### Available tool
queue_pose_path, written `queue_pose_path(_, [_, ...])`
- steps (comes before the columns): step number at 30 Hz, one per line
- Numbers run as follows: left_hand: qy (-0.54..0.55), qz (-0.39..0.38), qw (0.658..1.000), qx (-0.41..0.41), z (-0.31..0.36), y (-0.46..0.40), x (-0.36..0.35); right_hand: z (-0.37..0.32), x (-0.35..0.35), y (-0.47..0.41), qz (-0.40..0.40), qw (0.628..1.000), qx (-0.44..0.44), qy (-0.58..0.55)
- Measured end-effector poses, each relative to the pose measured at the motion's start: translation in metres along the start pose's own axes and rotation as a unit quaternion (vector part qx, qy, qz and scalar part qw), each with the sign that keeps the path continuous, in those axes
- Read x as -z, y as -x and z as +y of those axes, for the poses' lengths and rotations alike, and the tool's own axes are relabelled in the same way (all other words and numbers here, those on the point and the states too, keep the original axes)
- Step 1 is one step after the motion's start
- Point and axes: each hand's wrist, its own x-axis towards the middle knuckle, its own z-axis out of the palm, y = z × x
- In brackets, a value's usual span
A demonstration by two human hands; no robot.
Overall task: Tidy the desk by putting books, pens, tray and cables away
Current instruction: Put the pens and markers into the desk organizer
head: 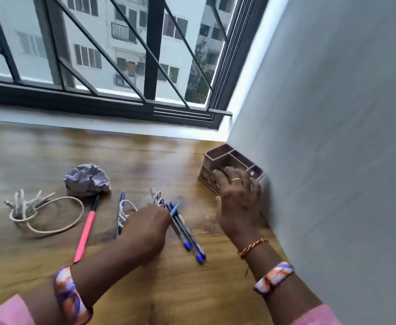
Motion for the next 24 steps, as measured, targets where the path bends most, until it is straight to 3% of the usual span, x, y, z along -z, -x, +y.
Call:
queue_pose_path(2, [0.003, -0.008, 1.0, 0.005, 0.004, -0.006, 0.003, 0.014, 0.009, -0.016, -0.055, 0.997, -0.004, 0.048])
queue_pose_path(5, [0.014, -0.011, 1.0, 0.019, 0.012, -0.014, 0.007, 0.027, 0.011, -0.027, -0.113, 0.993, 0.001, 0.026])
queue_pose_path(10, [0.049, -0.012, 0.998, 0.043, 0.018, -0.023, 0.009, 0.032, 0.013, -0.027, -0.103, 0.993, 0.03, -0.056])
queue_pose_path(16, [0.058, 0.002, 0.996, 0.069, 0.026, -0.023, 0.009, 0.022, 0.005, -0.028, -0.08, 0.995, 0.039, -0.035])
queue_pose_path(24, [0.039, -0.019, 0.997, 0.062, 0.033, -0.008, 0.016, 0.047, 0.001, -0.03, -0.108, 0.987, -0.017, -0.114])
